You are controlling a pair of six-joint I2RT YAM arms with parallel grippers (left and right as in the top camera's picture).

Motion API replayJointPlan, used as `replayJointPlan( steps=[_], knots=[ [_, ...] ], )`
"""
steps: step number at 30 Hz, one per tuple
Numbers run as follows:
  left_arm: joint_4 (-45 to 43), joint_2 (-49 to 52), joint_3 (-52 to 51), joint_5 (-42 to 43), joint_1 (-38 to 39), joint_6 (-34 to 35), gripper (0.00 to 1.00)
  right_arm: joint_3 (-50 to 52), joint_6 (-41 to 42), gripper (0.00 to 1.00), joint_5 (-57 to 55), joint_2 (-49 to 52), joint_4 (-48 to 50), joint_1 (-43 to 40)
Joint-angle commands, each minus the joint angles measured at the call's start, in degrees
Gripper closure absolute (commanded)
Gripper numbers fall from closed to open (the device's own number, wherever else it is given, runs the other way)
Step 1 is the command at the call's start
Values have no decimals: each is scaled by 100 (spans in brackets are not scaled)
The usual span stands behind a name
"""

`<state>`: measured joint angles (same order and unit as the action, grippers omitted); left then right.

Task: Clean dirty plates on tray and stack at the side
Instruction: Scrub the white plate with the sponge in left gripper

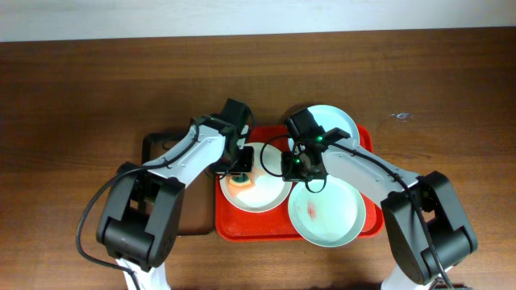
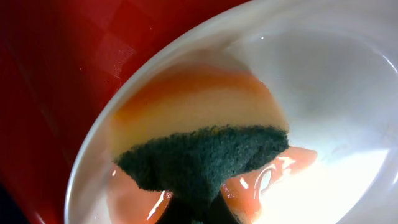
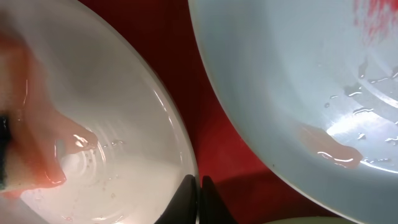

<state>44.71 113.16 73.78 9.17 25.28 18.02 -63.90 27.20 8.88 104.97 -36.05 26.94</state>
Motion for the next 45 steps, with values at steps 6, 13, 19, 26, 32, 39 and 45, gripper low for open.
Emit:
replayJointPlan(
  steps=[6, 13, 19, 26, 32, 39, 45],
  knots=[
    [251, -55, 396, 896, 55, -160, 100, 37, 50, 96, -52, 42, 13, 44],
    [-79, -409, -42, -476, 22, -68, 100, 37, 50, 96, -50, 42, 15, 44],
    [-369, -289, -636, 382, 24, 7, 100, 37, 70, 96, -33, 42, 33, 44],
    [400, -859, 610, 1346, -708, -634, 100, 37, 66, 96, 291, 42, 83, 44],
    [138, -291, 164, 398, -79, -584, 100, 37, 63, 86, 284, 42, 98, 44],
    [164, 444, 243, 2133, 33, -894, 100, 37, 66, 96, 267, 42, 101, 44],
    [492, -575, 389, 1008, -264, -824, 100, 37, 66, 77, 264, 42, 101, 44]
  ],
)
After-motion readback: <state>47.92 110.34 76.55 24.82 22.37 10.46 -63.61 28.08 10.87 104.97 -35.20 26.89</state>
